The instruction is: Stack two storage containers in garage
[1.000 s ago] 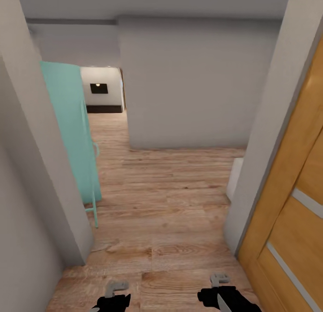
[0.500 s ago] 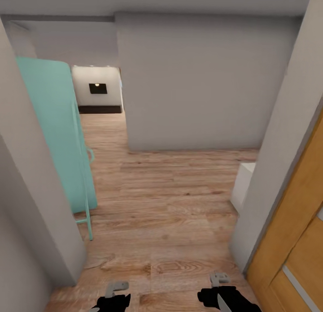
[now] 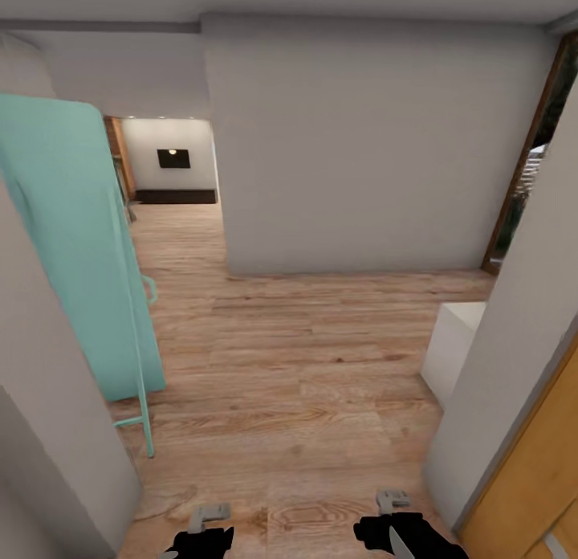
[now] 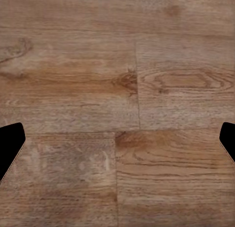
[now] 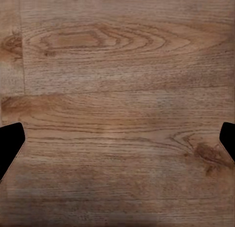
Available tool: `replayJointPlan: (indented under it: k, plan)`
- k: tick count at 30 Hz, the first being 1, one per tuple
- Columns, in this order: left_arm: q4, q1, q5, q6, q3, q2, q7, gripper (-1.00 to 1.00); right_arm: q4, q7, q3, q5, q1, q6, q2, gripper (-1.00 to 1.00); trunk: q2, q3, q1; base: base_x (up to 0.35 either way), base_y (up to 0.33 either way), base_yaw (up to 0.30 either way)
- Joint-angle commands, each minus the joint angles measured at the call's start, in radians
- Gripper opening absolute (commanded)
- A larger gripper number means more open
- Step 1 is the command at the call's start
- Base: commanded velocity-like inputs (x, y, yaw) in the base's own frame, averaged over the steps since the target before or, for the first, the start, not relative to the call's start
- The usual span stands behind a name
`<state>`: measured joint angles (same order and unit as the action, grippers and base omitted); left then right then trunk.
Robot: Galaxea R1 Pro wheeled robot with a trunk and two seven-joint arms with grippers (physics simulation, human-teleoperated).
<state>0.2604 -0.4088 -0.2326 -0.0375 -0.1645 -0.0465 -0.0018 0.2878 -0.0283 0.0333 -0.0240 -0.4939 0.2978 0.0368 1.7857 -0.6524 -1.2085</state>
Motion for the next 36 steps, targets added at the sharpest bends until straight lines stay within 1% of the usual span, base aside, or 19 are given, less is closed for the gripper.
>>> replayJointPlan:
  k: [1, 17, 24, 36]
  plan:
    - [-0.001, -0.001, -0.01, -0.004, -0.007, 0.001, 0.0, 1.0, 0.002, -0.003, 0.004, -0.003, 0.0, 0.006, 0.0, 1.0, 0.0, -0.001, -0.001, 0.344, 0.0, 0.0]
    - [-0.001, -0.001, -0.011, -0.004, -0.007, 0.001, 0.0, 1.0, 0.002, -0.003, 0.004, -0.003, 0.0, 0.006, 0.0, 1.0, 0.0, -0.001, -0.001, 0.344, 0.0, 0.001]
    - [-0.001, -0.001, -0.01, -0.004, -0.007, 0.0, 0.0, 1.0, 0.003, -0.004, 0.004, -0.003, 0.0, 0.006, -0.001, 1.0, 0.0, 0.001, -0.001, 0.343, 0.0, 0.082]
    - [-0.001, -0.001, -0.01, -0.004, -0.007, 0.0, 0.0, 1.0, 0.002, -0.004, 0.004, -0.003, 0.0, 0.006, -0.001, 1.0, 0.0, 0.002, -0.001, 0.344, 0.0, 0.016]
